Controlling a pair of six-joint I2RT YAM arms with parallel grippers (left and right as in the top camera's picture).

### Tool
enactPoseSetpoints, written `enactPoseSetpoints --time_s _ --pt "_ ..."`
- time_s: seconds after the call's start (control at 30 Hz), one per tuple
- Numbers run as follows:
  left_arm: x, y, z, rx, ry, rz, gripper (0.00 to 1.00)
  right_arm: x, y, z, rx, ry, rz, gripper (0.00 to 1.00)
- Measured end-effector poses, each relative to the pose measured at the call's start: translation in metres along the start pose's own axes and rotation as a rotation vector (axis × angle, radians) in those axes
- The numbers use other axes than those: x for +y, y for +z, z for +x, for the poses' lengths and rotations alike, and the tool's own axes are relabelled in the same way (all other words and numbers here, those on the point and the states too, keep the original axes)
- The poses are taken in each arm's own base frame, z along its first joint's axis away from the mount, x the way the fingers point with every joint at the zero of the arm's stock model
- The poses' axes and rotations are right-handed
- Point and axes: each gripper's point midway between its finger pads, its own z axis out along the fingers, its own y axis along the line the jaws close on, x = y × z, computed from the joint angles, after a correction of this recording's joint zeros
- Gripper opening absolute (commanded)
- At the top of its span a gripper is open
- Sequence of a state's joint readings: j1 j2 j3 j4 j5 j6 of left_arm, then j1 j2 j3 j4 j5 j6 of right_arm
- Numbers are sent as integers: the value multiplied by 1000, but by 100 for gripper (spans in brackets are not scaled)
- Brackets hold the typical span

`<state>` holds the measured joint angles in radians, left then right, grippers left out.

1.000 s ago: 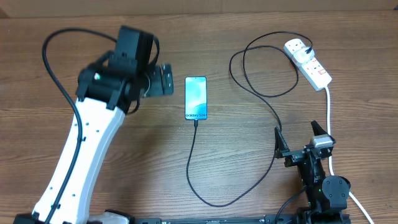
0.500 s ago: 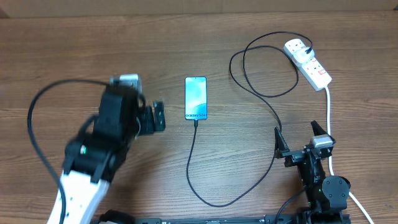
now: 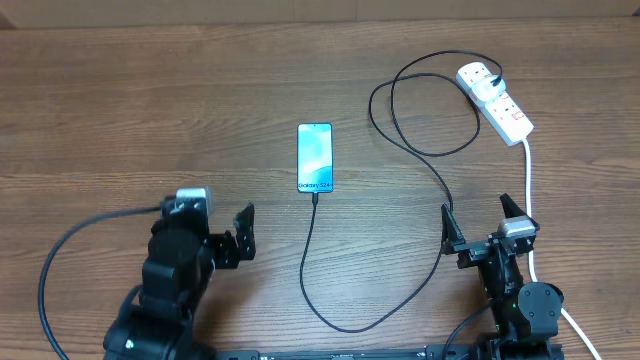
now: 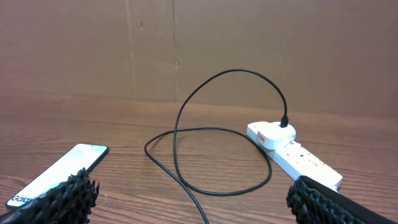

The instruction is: Plug charger to phone and switch on socket

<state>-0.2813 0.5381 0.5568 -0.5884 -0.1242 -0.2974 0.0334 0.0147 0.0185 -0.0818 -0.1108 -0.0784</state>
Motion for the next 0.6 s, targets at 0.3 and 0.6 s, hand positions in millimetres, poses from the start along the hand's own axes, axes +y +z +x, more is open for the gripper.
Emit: enactPoseSetpoints --time_s 0.3,0.6 --pt "0 7 -5 -198 -47 80 100 0 0 0 -1 0 0 100" --pt "12 5 -4 -341 -60 93 100 0 0 0 0 0 0 100"
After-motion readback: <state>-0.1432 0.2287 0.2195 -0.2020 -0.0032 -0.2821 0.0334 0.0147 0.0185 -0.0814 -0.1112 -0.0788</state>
